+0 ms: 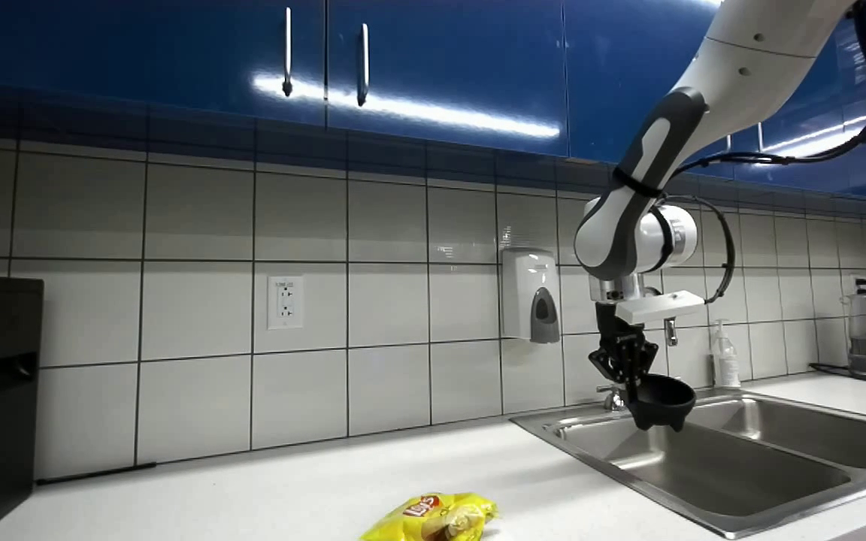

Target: Put the black bowl into the sink

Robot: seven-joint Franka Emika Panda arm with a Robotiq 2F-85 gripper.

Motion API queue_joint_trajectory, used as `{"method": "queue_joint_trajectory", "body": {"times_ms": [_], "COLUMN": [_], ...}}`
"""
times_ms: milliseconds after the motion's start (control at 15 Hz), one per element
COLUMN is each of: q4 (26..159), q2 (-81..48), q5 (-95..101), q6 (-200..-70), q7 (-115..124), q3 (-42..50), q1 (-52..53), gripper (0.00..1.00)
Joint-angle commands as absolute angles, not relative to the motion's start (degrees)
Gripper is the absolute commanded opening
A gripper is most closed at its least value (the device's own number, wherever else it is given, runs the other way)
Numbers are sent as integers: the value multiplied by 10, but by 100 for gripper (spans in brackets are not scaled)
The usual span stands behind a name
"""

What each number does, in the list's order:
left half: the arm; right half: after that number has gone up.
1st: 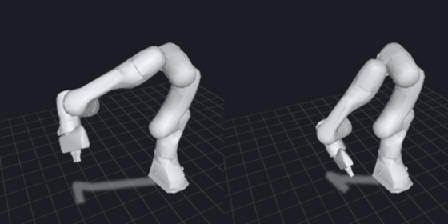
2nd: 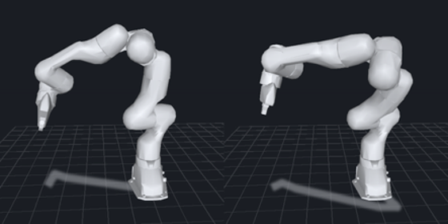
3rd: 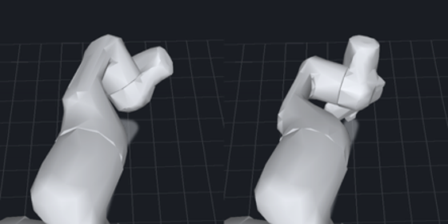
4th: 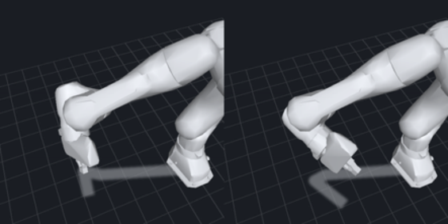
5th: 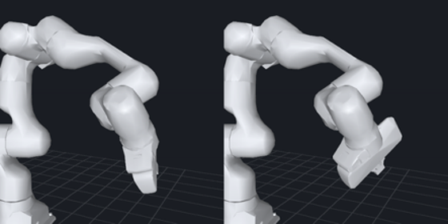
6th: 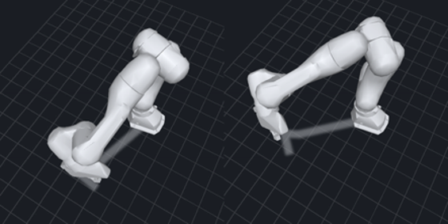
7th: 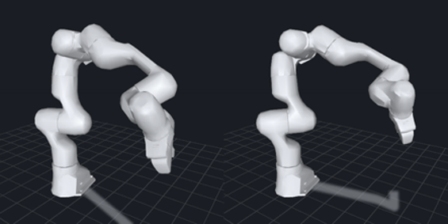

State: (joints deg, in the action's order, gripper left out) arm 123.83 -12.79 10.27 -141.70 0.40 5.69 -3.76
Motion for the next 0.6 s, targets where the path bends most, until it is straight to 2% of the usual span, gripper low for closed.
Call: {"method": "queue_joint_trajectory", "body": {"times_ms": [0,533], "q4": [1270,1282], "q2": [-110,-138], "q5": [79,17], "q6": [-1439,-1457], "q7": [-19,-34], "q3": [65,76], "q1": [-60,-94], "gripper": [2,2]}}
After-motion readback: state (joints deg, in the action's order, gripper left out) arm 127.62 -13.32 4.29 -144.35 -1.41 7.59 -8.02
